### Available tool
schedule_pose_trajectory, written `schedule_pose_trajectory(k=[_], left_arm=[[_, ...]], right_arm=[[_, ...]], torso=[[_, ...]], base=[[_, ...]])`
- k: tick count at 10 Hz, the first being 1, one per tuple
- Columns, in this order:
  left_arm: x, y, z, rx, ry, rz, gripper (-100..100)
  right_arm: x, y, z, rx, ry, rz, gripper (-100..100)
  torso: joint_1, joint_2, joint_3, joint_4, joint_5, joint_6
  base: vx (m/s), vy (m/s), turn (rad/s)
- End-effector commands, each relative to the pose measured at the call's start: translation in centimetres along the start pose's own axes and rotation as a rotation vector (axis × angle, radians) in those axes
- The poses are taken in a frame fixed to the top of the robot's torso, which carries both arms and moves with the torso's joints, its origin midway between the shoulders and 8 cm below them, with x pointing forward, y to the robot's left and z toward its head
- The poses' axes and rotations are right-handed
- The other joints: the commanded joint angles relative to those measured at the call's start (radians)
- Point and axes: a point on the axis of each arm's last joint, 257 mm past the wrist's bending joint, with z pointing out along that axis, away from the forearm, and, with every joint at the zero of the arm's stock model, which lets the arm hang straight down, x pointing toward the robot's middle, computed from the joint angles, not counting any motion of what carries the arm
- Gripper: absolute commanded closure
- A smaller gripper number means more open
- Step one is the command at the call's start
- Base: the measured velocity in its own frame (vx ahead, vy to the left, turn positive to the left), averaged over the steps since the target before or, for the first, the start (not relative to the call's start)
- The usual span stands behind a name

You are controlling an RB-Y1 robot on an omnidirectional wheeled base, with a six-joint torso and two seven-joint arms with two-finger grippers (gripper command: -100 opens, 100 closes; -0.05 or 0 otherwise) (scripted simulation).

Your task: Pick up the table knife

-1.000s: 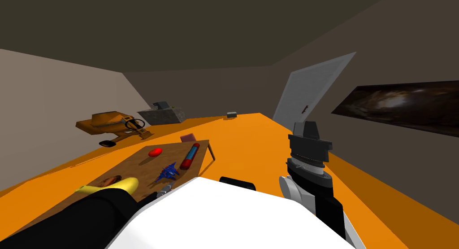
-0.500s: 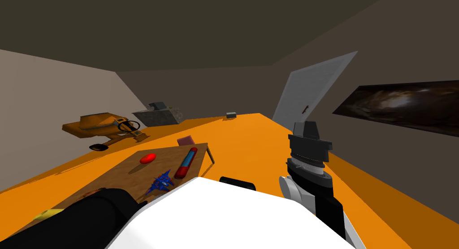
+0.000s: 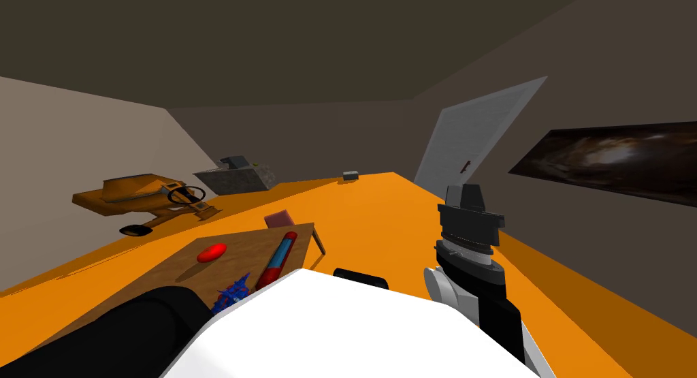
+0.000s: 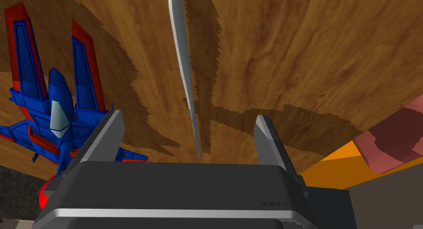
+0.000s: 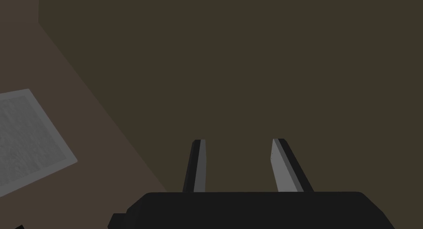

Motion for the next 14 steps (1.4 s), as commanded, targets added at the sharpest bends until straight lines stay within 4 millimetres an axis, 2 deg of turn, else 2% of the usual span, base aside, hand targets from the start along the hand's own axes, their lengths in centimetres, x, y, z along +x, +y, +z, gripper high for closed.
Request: schedule_pose_trajectory(k=[1,2,3,4,5,6,7,8,9,10,11,12,13,14], left_arm=[[-0.6,2.4,0.0,-0.061,0.003,-0.03,-100],[-0.7,2.9,0.0,-0.072,0.004,-0.036,-100],[-0.5,2.3,-0.1,-0.059,0.003,-0.03,-100],[-0.5,2.4,-0.1,-0.062,0.003,-0.03,0],[-0.2,4.2,0.1,-0.072,-0.006,-0.05,-100],[-0.2,4.2,0.1,-0.072,-0.006,-0.051,-100],[0.1,6.1,0.3,-0.081,-0.014,-0.06,-100],[0.1,6.1,0.3,-0.081,-0.014,-0.071,-100],[0.5,7.9,0.3,-0.091,-0.02,-0.075,-100],[0.5,7.9,0.3,-0.09,-0.02,-0.089,-100],[1.0,9.7,0.3,-0.097,-0.024,-0.093,-100],[1.0,9.7,0.3,-0.097,-0.025,-0.107,-100],[1.5,11.5,0.2,-0.104,-0.026,-0.111,-100],[1.5,11.5,0.2,-0.104,-0.027,-0.125,-100]], right_arm=[[0.0,0.0,0.0,0.0,0.0,0.0,0],[0.0,0.0,0.0,0.0,0.0,0.0,0],[0.0,0.0,0.0,0.0,0.0,0.0,0],[0.0,0.0,0.0,0.0,0.0,0.0,0],[0.0,0.0,0.0,0.0,0.0,0.0,0],[0.0,0.0,0.0,0.0,0.0,0.0,0],[0.0,0.0,0.0,0.0,0.0,0.0,0],[0.0,0.0,0.0,0.0,0.0,0.0,0],[0.0,0.0,0.0,0.0,0.0,0.0,0],[0.0,0.0,0.0,0.0,0.0,0.0,0],[0.0,0.0,0.0,0.0,0.0,0.0,0],[0.0,0.0,0.0,0.0,0.0,0.0,0],[0.0,0.0,0.0,0.0,0.0,0.0,0],[0.0,0.0,0.0,0.0,0.0,0.0,0]], torso=[[0.0,0.0,0.0,0.0,0.0,0.0],[0.0,0.0,0.0,0.0,0.0,0.0],[-0.001,0.002,0.001,0.0,0.0,0.0],[-0.003,0.005,0.003,0.001,-0.001,0.0],[-0.004,0.008,0.004,0.002,-0.001,0.0],[-0.004,0.008,0.005,0.002,-0.001,0.0],[-0.003,0.008,0.005,0.002,-0.001,0.0],[-0.004,0.009,0.005,0.002,-0.001,0.0],[-0.005,0.009,0.005,0.002,-0.001,0.0],[-0.006,0.009,0.005,0.002,-0.001,0.0],[-0.006,0.009,0.005,0.002,-0.001,-0.001],[-0.007,0.011,0.006,0.002,-0.001,0.0],[-0.007,0.011,0.006,0.002,-0.002,0.0],[-0.006,0.01,0.006,0.002,-0.001,-0.001]], base=[[0.128,0.076,-0.024],[0.099,0.062,-0.015],[0.038,0.024,-0.004],[0.008,0.005,-0.001],[0.023,0.02,-0.135],[0.021,0.03,-0.075],[0.012,0.017,-0.088],[-0.001,-0.006,-0.006],[0.003,-0.01,-0.045],[0.0,0.0,0.0],[-0.023,-0.017,-0.075],[-0.026,-0.02,-0.086],[-0.002,-0.003,-0.014],[0.006,0.004,0.019]])
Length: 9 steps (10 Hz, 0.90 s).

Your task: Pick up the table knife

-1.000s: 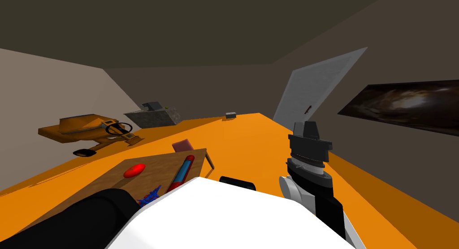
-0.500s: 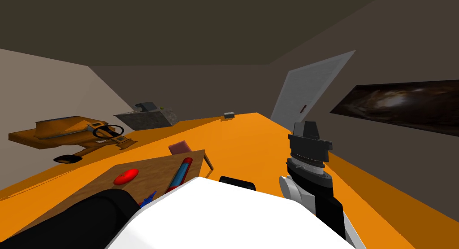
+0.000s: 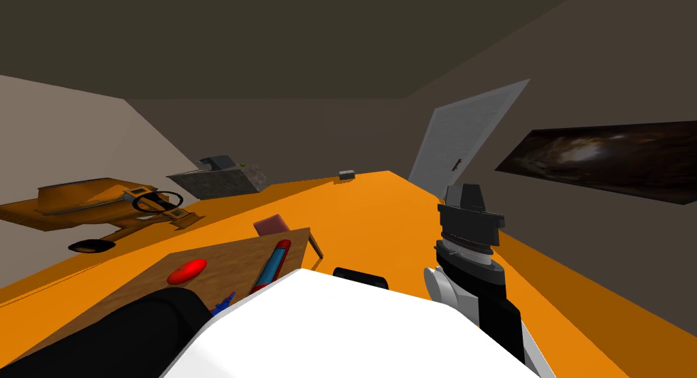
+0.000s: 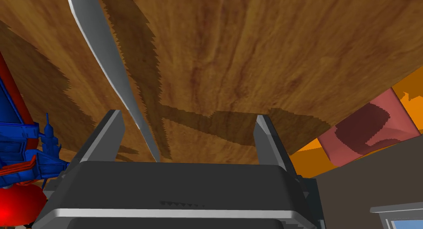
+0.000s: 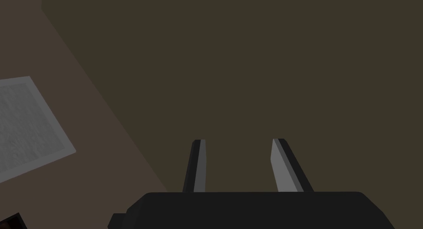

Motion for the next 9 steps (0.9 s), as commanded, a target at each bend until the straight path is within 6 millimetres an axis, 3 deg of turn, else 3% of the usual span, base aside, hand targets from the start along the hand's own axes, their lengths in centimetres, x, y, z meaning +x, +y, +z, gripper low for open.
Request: schedule_pose_trajectory(k=[1,9], left_arm=[[0.1,0.38,0.01,-0.001,0.0,-0.009,-100],[0.68,0.4,0.5,-0.001,-0.001,-0.009,-100]], right_arm=[[0.0,0.0,0.0,0.0,0.0,0.0,0],[0.0,0.0,0.0,0.0,0.0,0.0,0]], torso=[[0.0,0.0,0.0,0.0,0.0,0.0],[0.0,0.0,0.0,0.0,0.0,0.0]], base=[[0.006,-0.001,-0.005],[0.002,0.0,0.001]])
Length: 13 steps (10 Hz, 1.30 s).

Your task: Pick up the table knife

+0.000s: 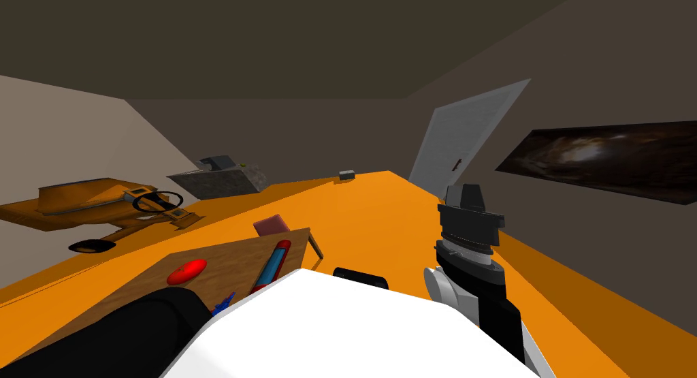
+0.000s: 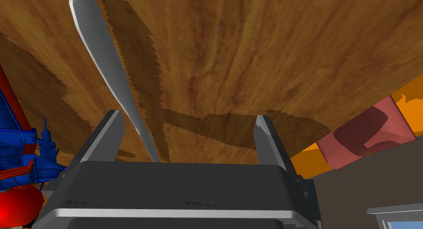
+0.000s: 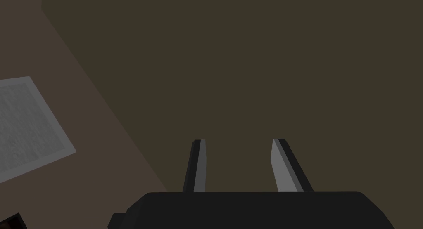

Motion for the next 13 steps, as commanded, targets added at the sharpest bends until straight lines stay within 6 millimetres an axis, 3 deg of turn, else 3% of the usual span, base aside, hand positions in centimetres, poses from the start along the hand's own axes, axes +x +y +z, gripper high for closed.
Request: schedule_pose_trajectory(k=[1,4,5,6,10,11,12,13], left_arm=[[0.6,0.1,0.5,0.0,-0.001,0.001,-100],[1.8,0.1,1.3,-0.002,0.001,0.003,-100],[1.3,0.1,1.0,-0.001,-0.004,0.004,-100],[1.3,0.1,1.1,-0.001,-0.004,0.005,100],[1.3,-0.1,1.1,0.002,-0.004,0.007,100],[1.3,-0.1,1.1,0.003,-0.004,0.008,0],[0.8,0.1,0.7,0.0,0.0,0.001,100],[0.4,0.1,0.3,0.0,-0.001,0.001,100]], right_arm=[[0.0,0.0,0.0,0.0,0.0,0.0,0],[0.0,0.0,0.0,0.0,0.0,0.0,0],[0.0,0.0,0.0,0.0,0.0,0.0,0],[0.0,0.0,0.0,0.0,0.0,0.0,0],[0.0,0.0,0.0,0.0,0.0,0.0,0],[0.0,0.0,0.0,0.0,0.0,0.0,0],[0.0,0.0,0.0,0.0,0.0,0.0,0],[0.0,0.0,0.0,0.0,0.0,0.0,0]], torso=[[0.0,0.0,0.0,0.0,0.0,0.0],[0.001,0.0,0.0,0.001,0.002,-0.001],[0.002,0.001,0.001,0.001,0.005,-0.001],[0.002,0.002,0.002,0.001,0.005,-0.001],[0.003,0.004,0.003,0.002,0.006,-0.003],[0.003,0.004,0.003,0.002,0.006,-0.003],[0.003,0.004,0.003,0.002,0.006,-0.003],[0.003,0.004,0.003,0.002,0.006,-0.003]], base=[[0.011,0.008,0.035],[0.003,0.003,0.012],[0.0,0.0,0.0],[0.0,0.0,0.0],[-0.001,-0.001,0.006],[0.0,0.0,0.0],[-0.008,0.009,-0.025],[-0.009,-0.009,-0.029]])
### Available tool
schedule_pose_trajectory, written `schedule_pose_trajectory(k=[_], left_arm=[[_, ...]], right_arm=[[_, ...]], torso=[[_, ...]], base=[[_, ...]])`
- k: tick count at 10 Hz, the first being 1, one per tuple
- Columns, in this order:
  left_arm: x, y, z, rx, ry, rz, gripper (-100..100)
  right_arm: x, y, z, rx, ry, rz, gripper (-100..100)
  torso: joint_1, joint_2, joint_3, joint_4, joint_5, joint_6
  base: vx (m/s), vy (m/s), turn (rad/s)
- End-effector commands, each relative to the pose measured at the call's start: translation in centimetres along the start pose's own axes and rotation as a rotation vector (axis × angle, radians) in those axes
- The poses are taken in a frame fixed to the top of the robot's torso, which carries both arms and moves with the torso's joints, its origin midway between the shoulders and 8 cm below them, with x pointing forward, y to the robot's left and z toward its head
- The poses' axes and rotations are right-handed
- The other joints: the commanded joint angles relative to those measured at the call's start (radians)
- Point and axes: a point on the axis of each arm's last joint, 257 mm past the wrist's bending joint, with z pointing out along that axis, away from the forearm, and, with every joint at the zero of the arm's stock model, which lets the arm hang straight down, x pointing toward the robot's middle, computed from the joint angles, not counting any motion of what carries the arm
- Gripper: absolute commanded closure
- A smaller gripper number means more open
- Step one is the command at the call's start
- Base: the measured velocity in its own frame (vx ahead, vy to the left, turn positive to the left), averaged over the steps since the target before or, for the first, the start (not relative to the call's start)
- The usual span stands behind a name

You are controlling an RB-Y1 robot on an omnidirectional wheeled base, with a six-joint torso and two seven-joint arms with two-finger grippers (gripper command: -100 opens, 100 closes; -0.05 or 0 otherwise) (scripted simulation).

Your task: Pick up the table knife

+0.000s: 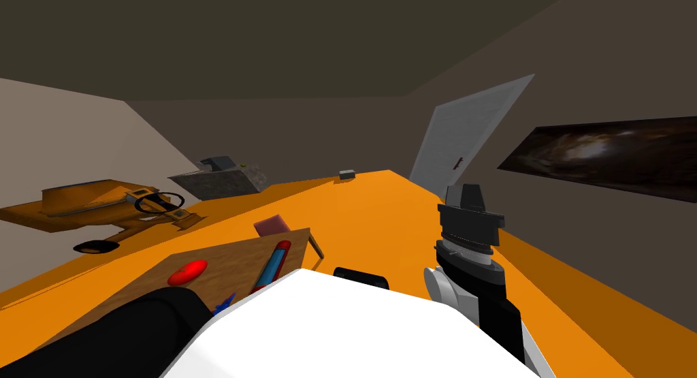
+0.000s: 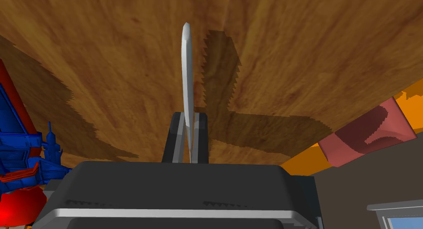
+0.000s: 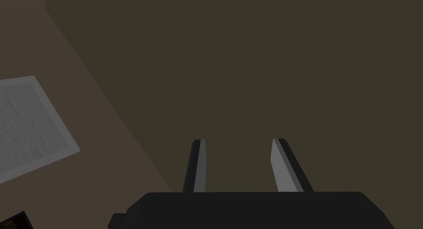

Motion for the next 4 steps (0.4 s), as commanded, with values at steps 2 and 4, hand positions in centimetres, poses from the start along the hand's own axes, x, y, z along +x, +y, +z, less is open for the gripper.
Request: schedule_pose_trajectory(k=[2,4], left_arm=[[-0.98,0.04,-0.82,-0.001,0.002,-0.003,100],[-0.8,0.11,-0.63,-0.002,0.001,-0.003,0]], right_arm=[[0.0,0.0,0.0,0.0,0.0,0.0,0],[0.0,0.0,0.0,0.0,0.0,0.0,0]], torso=[[0.0,0.0,0.0,0.0,0.0,0.0],[0.0,0.0,0.0,0.0,0.0,0.0]], base=[[-0.006,-0.005,-0.021],[0.0,0.0,0.0]])
